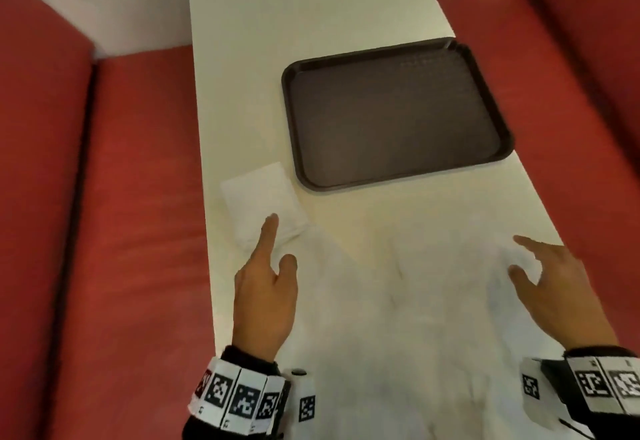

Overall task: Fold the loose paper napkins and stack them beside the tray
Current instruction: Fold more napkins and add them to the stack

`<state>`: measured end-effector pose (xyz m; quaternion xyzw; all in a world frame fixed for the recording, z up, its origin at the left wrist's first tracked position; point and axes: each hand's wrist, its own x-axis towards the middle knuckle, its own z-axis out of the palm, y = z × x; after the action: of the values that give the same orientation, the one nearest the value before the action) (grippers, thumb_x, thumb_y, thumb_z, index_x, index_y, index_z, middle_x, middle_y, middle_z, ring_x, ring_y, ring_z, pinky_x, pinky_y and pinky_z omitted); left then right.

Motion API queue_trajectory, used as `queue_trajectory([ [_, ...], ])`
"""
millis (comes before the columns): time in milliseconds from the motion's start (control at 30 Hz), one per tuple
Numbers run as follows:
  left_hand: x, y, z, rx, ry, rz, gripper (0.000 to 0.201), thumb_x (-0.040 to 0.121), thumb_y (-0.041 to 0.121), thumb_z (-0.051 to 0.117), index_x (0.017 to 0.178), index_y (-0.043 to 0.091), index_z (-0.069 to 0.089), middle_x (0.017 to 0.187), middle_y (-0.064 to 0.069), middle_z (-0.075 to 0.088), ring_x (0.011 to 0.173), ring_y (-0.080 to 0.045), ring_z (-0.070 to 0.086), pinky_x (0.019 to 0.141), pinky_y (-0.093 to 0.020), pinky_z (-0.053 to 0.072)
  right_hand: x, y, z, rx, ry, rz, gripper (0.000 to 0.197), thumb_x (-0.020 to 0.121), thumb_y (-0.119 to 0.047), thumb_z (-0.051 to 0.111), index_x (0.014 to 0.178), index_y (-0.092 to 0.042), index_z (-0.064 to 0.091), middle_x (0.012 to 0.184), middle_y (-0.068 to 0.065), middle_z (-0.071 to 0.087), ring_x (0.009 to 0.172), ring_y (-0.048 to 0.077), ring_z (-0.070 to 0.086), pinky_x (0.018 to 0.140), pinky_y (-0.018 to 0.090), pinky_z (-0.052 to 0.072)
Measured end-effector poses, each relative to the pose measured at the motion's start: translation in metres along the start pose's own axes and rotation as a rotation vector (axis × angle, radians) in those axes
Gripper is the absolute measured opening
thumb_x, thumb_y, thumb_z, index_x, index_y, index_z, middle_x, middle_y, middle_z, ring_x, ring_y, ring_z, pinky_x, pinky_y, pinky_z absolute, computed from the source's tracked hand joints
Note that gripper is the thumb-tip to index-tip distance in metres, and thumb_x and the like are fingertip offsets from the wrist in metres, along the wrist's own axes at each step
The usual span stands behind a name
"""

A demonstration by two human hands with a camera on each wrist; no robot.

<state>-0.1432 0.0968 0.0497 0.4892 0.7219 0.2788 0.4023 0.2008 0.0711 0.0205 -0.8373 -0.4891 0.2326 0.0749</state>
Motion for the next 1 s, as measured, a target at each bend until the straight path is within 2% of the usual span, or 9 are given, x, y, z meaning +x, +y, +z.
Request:
queue_trajectory([
  [67, -0.014, 0.007, 0.029, 0.023, -0.121, 0.044, 0.054, 0.102, 0.005, 0.045, 0.151, 0.026, 0.039, 0.108, 0.025, 0.058, 0.068, 0.03, 0.05, 0.068, 0.008, 0.035, -0.006, 0.045, 0.002, -0.089, -0.055, 0.084, 0.051, 0.087, -0.018, 0.07, 0.136, -0.011, 0.056, 0.129, 0.025, 0.059, 0.122, 0.044, 0.05, 0.106, 0.056, 0.039],
  [133, -0.027, 0.015, 0.058, 0.073, -0.233, 0.102, 0.051, 0.102, 0.009, 0.047, 0.149, 0.027, 0.042, 0.145, 0.016, 0.048, 0.102, 0.019, 0.059, 0.087, 0.007, 0.033, -0.011, 0.073, 0.006, -0.096, -0.089, 0.149, 0.054, 0.087, -0.03, 0.068, 0.137, -0.014, 0.055, 0.13, 0.024, 0.057, 0.122, 0.043, 0.05, 0.105, 0.055, 0.041],
  [167, -0.032, 0.018, 0.072, 0.102, -0.287, 0.131, 0.049, 0.102, 0.011, 0.049, 0.147, 0.027, 0.046, 0.147, 0.016, 0.044, 0.105, 0.013, 0.06, 0.092, 0.005, 0.034, -0.012, 0.077, 0.009, -0.083, -0.089, 0.17, 0.055, 0.088, -0.035, 0.067, 0.138, -0.015, 0.054, 0.134, 0.023, 0.054, 0.123, 0.042, 0.049, 0.105, 0.053, 0.041],
  [233, -0.039, 0.017, 0.104, 0.138, -0.37, 0.19, 0.042, 0.099, 0.011, 0.054, 0.138, 0.026, 0.057, 0.135, 0.015, 0.057, 0.093, 0.014, 0.061, 0.095, -0.006, 0.043, -0.012, 0.082, 0.013, -0.076, -0.061, 0.179, 0.054, 0.09, -0.04, 0.064, 0.137, -0.016, 0.053, 0.136, 0.019, 0.048, 0.123, 0.04, 0.048, 0.102, 0.049, 0.041],
  [300, -0.042, 0.013, 0.134, 0.162, -0.379, 0.241, 0.032, 0.095, 0.012, 0.061, 0.126, 0.022, 0.066, 0.118, 0.011, 0.068, 0.097, 0.0, 0.063, 0.097, -0.031, 0.051, -0.009, 0.078, 0.015, -0.126, -0.025, 0.113, 0.05, 0.091, -0.043, 0.062, 0.134, -0.019, 0.053, 0.131, 0.014, 0.05, 0.119, 0.036, 0.05, 0.096, 0.046, 0.043],
  [367, -0.047, 0.011, 0.162, 0.229, -0.361, 0.258, 0.026, 0.092, 0.023, 0.068, 0.118, 0.022, 0.067, 0.108, 0.009, 0.068, 0.095, -0.009, 0.063, 0.092, -0.04, 0.053, -0.009, 0.081, 0.012, -0.121, 0.0, 0.05, 0.043, 0.092, -0.042, 0.061, 0.129, -0.022, 0.056, 0.125, 0.01, 0.053, 0.114, 0.032, 0.054, 0.091, 0.043, 0.046],
  [600, -0.049, 0.01, 0.202, 0.488, -0.215, 0.224, 0.042, 0.091, 0.055, 0.059, 0.118, 0.023, 0.062, 0.102, 0.007, 0.061, 0.101, -0.019, 0.059, 0.092, -0.044, 0.05, -0.027, 0.089, 0.019, -0.055, -0.052, -0.103, 0.042, 0.096, -0.046, 0.051, 0.13, -0.022, 0.052, 0.122, 0.002, 0.053, 0.111, 0.023, 0.053, 0.09, 0.036, 0.042],
  [700, -0.043, 0.024, 0.212, 0.613, -0.134, 0.214, 0.049, 0.093, 0.059, 0.053, 0.12, 0.019, 0.059, 0.116, -0.001, 0.06, 0.112, -0.025, 0.055, 0.094, -0.042, 0.046, -0.031, 0.095, 0.021, -0.016, -0.065, -0.122, 0.048, 0.097, -0.044, 0.051, 0.138, -0.021, 0.045, 0.126, 0.003, 0.051, 0.114, 0.023, 0.052, 0.091, 0.036, 0.042],
  [1000, -0.026, 0.046, 0.228, 0.611, -0.18, 0.093, 0.013, 0.089, 0.026, 0.065, 0.099, 0.027, 0.057, 0.092, 0.011, 0.063, 0.106, -0.023, 0.059, 0.098, -0.04, 0.039, -0.038, 0.102, 0.017, -0.046, -0.047, -0.242, 0.053, 0.097, -0.042, 0.05, 0.144, -0.021, 0.039, 0.131, 0.003, 0.045, 0.114, 0.022, 0.051, 0.091, 0.034, 0.041],
])
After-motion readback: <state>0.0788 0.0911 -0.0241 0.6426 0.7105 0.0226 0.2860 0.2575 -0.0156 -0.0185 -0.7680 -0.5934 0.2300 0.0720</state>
